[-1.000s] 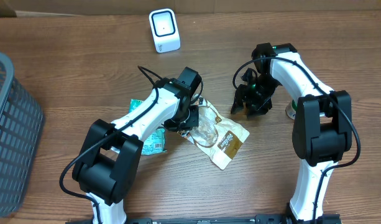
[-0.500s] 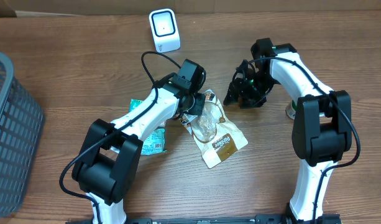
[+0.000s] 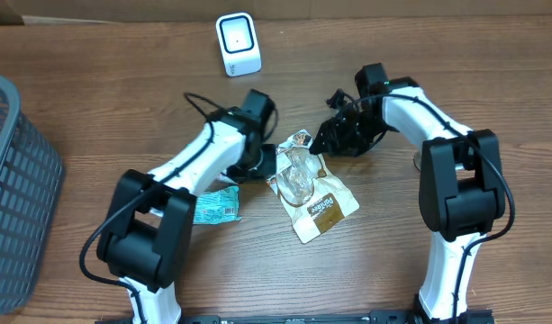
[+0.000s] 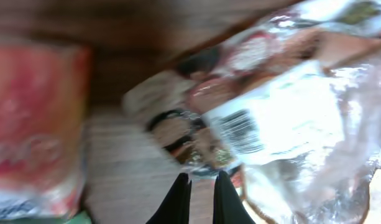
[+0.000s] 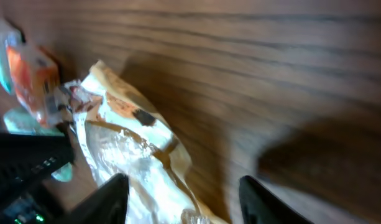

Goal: Scan the item barcode

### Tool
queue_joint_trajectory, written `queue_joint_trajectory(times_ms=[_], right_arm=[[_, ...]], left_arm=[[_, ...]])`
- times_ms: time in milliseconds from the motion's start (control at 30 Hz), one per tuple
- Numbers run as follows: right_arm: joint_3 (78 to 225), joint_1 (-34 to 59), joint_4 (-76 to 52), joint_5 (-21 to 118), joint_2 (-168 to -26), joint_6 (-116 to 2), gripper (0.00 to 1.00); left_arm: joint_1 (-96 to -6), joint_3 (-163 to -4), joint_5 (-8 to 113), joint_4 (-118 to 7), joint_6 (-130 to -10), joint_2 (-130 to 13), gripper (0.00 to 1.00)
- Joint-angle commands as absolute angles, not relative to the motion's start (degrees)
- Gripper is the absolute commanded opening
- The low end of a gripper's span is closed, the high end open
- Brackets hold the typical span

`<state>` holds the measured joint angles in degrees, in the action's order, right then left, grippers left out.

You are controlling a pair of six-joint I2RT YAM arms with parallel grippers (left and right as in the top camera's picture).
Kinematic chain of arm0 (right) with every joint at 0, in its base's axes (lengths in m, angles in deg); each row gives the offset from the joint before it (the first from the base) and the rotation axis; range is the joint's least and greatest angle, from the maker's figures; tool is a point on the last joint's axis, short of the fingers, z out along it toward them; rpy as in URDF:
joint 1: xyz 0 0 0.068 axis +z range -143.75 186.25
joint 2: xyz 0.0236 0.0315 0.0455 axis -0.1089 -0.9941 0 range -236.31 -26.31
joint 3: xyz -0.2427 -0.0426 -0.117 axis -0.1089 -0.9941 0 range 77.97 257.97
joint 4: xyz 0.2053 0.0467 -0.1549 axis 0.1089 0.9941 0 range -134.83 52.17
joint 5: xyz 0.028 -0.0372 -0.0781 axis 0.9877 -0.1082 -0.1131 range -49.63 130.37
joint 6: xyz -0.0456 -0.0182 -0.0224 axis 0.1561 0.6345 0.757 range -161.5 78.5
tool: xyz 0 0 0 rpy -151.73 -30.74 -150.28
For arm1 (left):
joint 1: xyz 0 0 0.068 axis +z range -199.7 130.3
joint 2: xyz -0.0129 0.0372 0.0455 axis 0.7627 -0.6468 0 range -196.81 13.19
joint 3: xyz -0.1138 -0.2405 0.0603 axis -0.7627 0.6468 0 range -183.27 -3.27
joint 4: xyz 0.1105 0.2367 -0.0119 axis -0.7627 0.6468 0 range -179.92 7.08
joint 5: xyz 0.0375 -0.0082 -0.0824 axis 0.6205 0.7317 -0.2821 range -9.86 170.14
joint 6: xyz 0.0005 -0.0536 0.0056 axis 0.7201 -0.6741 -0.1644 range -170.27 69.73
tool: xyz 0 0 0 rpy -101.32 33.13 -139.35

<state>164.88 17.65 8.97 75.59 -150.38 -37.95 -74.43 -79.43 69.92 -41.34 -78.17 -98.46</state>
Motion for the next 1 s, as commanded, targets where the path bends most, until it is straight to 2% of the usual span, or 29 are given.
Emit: queue_joint_trajectory(times_ms=[0, 100, 233, 267, 400, 600, 833, 867, 900, 933, 967], right_arm=[[162.0, 18.7, 6.3, 77.1, -150.6, -36.5, 0.45], [160.0, 19.2, 4.0, 77.1, -150.6, -36.5, 0.32], [159.7, 19.2, 3.8, 77.2, -150.6, -36.8, 0.07], [159.8, 19.1, 3.8, 77.2, -150.6, -37.1, 0.04], [160.4, 17.7, 2.6, 77.8, -150.6, -41.8, 0.04], [161.6, 15.9, -0.1, 74.2, -150.5, -57.4, 0.04], [161.6, 18.1, 0.9, 73.8, -150.5, -58.2, 0.04], [161.6, 18.5, 1.1, 73.4, -150.5, -58.2, 0.11], [161.6, 18.8, 1.3, 73.2, -150.5, -58.2, 0.27], [161.6, 19.0, 1.4, 72.8, -150.5, -58.2, 0.35], [161.6, 19.1, 1.5, 72.3, -150.5, -58.2, 0.38]], left_arm=[[-72.4, -79.5, 64.8, -40.7, -82.5, -99.0, 0.04], [-71.9, -79.5, 64.8, -41.0, -82.4, -99.0, 0.04], [-71.9, -79.5, 64.8, -42.1, -82.4, -99.0, 0.04], [-71.9, -79.5, 64.8, -42.4, -82.4, -99.0, 0.04], [-72.1, -79.5, 64.8, -43.5, -82.4, -99.0, 0.04], [-72.6, -79.5, 64.8, -46.3, -82.4, -99.0, 0.04], [-75.2, -79.5, 64.8, -51.1, -82.0, -99.0, 0.04], [-75.9, -79.5, 64.8, -52.4, -81.5, -99.0, 0.04], [-76.4, -79.5, 64.9, -53.5, -81.3, -99.0, 0.04], [-77.1, -79.5, 64.9, -54.6, -81.1, -99.0, 0.04], [-77.6, -79.5, 65.1, -55.3, -81.1, -99.0, 0.04]])
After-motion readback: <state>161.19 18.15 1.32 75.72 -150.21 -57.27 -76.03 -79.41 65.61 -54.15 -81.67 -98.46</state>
